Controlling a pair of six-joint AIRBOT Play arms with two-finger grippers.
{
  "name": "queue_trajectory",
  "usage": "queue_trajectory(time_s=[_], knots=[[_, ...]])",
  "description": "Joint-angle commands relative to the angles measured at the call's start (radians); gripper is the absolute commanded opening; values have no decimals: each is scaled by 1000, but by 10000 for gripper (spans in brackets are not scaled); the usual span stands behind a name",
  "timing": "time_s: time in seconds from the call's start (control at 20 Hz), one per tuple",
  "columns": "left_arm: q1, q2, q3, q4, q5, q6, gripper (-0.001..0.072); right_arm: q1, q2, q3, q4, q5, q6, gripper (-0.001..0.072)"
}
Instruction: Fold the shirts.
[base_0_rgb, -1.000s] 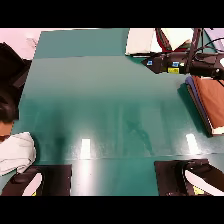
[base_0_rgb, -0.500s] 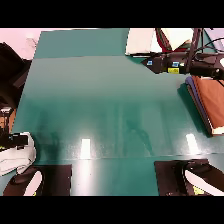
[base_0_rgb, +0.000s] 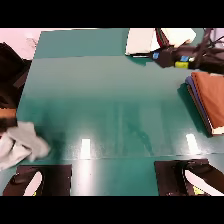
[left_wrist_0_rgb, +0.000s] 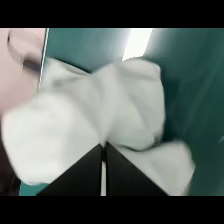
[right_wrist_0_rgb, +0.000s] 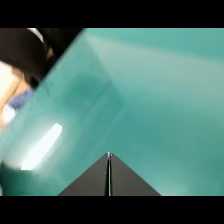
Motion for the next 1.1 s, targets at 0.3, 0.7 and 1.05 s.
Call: queue_trajectory(time_s=[0.3, 0.7, 1.05], knots=[[-499, -132, 651, -256, 211, -66, 16, -183, 20, 285, -1, 21, 2, 18], [-986, -716, 861, -277, 511, 111, 21, -381, 20, 323, 0, 187, 29, 19], [-939, -883, 946, -256, 426, 154, 436, -480, 20, 323, -1, 267, 28, 20]])
